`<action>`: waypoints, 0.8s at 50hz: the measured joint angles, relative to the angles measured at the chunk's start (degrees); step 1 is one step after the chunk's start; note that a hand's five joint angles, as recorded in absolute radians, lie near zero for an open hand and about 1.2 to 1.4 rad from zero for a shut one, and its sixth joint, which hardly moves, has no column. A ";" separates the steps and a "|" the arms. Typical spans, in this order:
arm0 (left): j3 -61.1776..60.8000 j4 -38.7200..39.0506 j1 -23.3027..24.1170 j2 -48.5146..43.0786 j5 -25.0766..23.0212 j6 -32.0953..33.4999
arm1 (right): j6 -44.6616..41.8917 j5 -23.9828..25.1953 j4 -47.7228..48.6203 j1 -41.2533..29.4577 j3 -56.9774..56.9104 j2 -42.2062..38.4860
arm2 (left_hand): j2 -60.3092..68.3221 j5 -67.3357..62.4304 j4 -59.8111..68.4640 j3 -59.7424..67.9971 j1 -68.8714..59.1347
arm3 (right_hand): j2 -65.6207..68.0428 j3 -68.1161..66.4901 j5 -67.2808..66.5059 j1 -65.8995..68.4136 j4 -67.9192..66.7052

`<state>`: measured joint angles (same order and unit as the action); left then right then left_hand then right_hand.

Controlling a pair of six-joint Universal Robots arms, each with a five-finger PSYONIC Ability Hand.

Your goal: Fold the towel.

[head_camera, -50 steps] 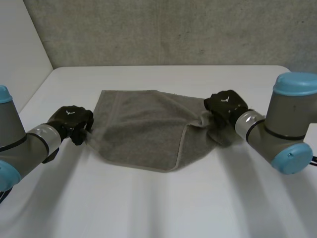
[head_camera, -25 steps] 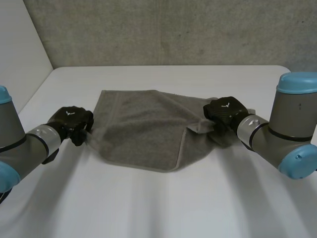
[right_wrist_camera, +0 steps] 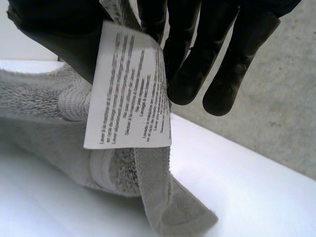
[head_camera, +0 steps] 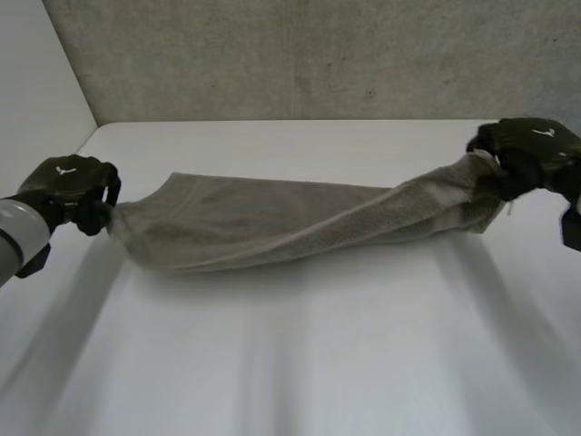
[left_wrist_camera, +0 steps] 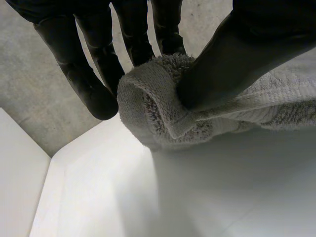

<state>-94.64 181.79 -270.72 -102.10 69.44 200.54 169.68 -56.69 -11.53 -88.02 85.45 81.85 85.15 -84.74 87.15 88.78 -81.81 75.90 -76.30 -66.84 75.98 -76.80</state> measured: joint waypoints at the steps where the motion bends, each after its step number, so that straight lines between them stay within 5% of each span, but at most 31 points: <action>1: -0.33 -0.18 -0.33 0.47 -0.28 -0.12 | -0.04 0.86 -0.44 0.77 0.44 0.43 | 0.00 0.00 0.00 0.00 0.00 | 0.00 -0.14 0.00 0.00 0.00; 11: -7.53 -3.30 -4.62 7.40 -4.78 -2.92 | -1.52 13.66 -5.33 13.12 6.56 5.10 | 0.00 0.00 0.00 0.00 0.00 | 0.00 -0.40 0.00 0.00 0.00; 19: -14.66 -6.48 -10.90 13.27 -10.65 -3.49 | -12.53 20.37 -17.45 23.63 9.64 6.06 | 0.00 0.00 0.00 0.00 0.00 | 0.00 -0.41 0.00 0.00 0.00; 29: -15.59 -7.36 -10.98 10.81 -13.70 -3.74 | -29.74 21.17 -28.27 24.40 9.99 -2.20 | 0.00 0.00 0.00 0.00 0.00 | 0.00 -0.41 0.00 0.00 0.00; 40: -5.09 -4.88 -2.01 -2.11 -7.59 -4.78 | -23.29 16.64 -21.19 14.03 0.81 -15.00 | 0.00 -0.01 0.00 0.01 0.00 | 0.00 -0.77 0.00 0.00 0.00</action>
<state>-99.73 176.92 -272.73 -104.21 61.84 195.76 146.40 -40.05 -32.72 -73.99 86.26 66.84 85.16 -84.75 87.15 88.79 -81.81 75.90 -77.07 -66.84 75.98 -76.80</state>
